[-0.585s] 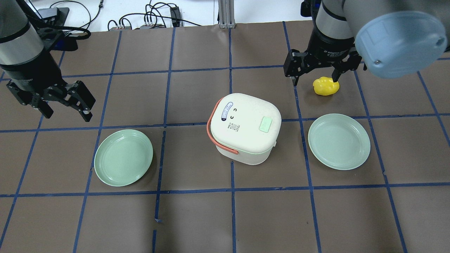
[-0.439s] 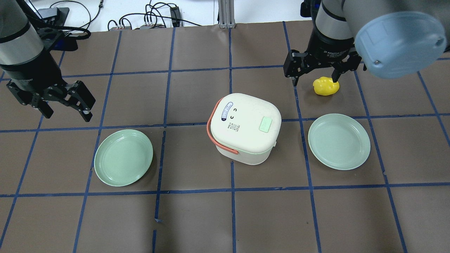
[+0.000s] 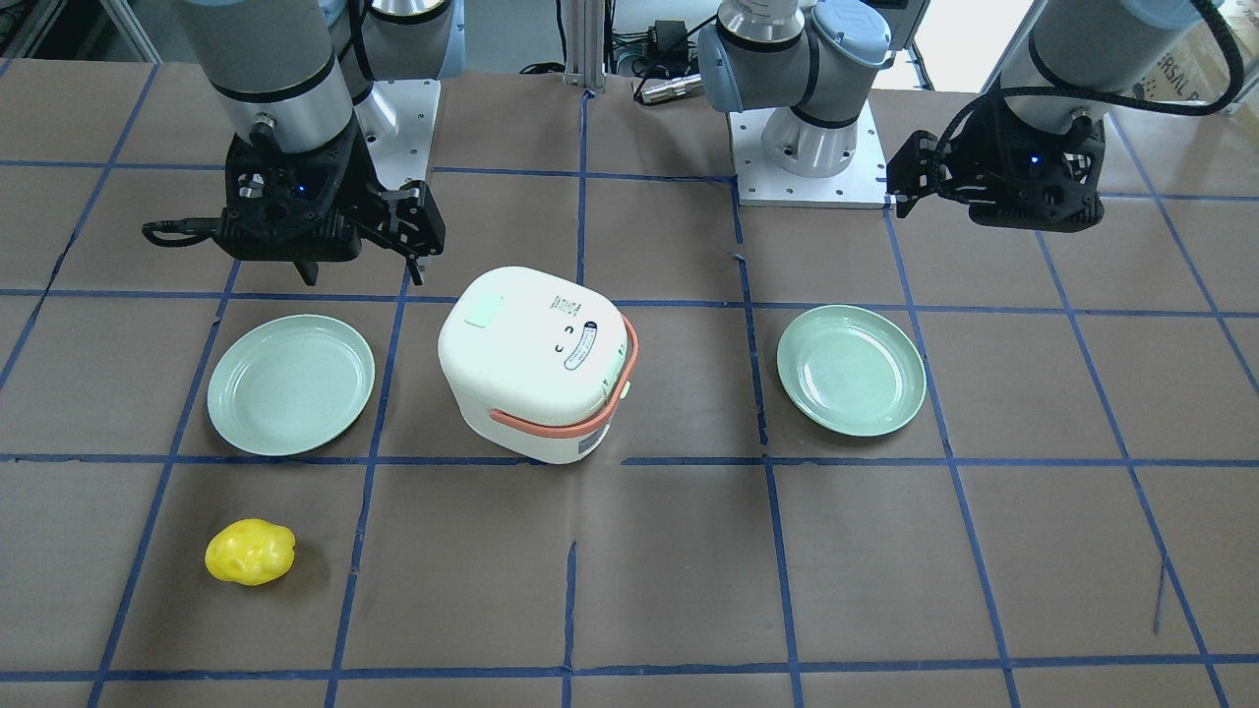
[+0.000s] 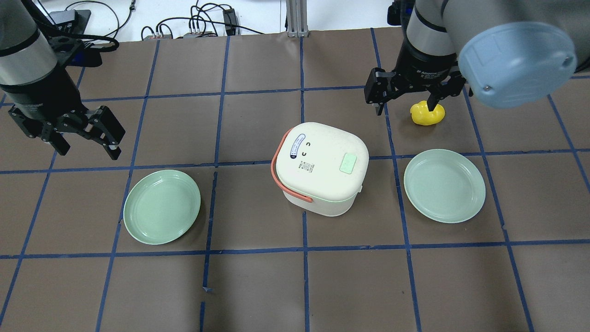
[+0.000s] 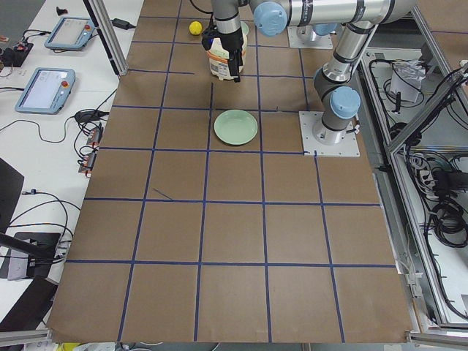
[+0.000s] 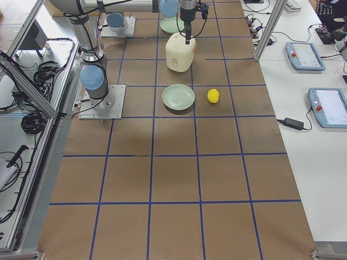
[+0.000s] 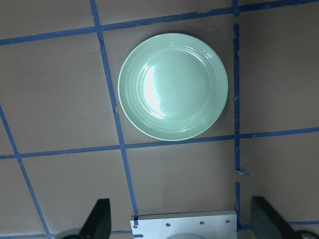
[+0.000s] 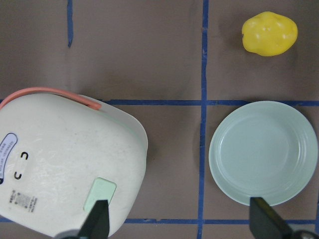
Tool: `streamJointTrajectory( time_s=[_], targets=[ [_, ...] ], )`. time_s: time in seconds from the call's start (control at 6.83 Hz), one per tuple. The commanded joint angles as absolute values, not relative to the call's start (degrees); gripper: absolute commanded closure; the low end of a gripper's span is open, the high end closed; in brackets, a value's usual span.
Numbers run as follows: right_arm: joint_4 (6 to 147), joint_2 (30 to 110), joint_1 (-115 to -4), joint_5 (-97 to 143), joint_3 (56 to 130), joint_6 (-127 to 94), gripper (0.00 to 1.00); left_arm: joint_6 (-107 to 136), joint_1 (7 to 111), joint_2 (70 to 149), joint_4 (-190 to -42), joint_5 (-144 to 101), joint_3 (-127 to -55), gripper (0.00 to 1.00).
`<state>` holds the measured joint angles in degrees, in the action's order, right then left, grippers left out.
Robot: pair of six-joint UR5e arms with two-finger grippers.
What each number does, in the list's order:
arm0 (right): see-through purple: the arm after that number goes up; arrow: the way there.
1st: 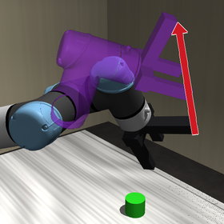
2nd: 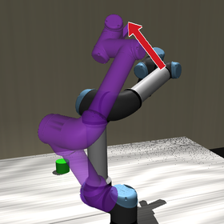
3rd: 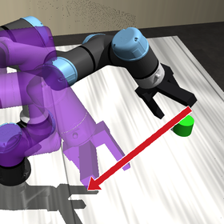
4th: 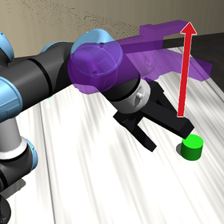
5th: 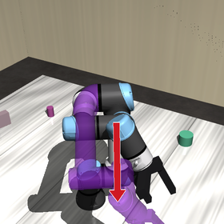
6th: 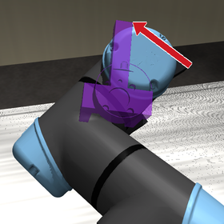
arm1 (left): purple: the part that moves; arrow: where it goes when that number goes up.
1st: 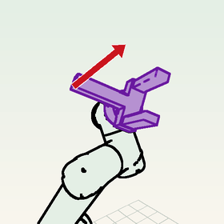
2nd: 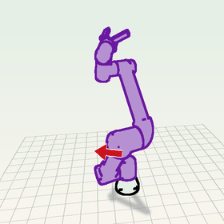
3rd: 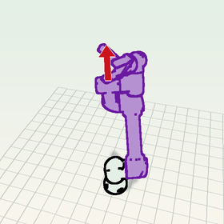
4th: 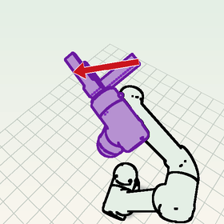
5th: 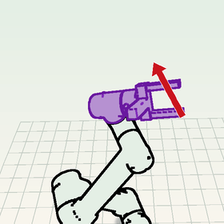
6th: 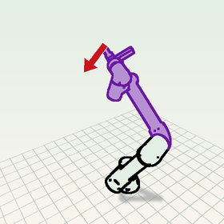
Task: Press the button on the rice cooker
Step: 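Move the right gripper over the rice cooker's pale green lid button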
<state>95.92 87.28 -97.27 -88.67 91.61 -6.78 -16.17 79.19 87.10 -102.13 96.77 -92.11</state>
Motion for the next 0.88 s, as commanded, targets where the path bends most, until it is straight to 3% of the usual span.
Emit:
streamJointTrajectory(
  time_s=[0.0, 0.15, 0.44, 0.73],
  targets=[
    [100.5, 86.8, -98.8, -86.0, 94.9, -11.0, 0.07, -16.2, 79.2, 87.1, -102.1, 96.8, -92.1, 0.00],
    [101.2, 87.5, -98.9, -84.7, 97.6, -12.6, 0.40, -16.2, 79.2, 87.1, -102.1, 96.8, -92.1, 0.00],
    [101.8, 87.7, -100.6, -83.9, 99.7, -13.4, 0.73, -16.2, 79.2, 87.1, -102.1, 96.8, -92.1, 0.00],
    [103.5, 87.1, -102.0, -82.4, 99.9, -15.4, 0.82, -16.2, 79.2, 87.1, -102.1, 96.8, -92.1, 0.00]
  ],
)
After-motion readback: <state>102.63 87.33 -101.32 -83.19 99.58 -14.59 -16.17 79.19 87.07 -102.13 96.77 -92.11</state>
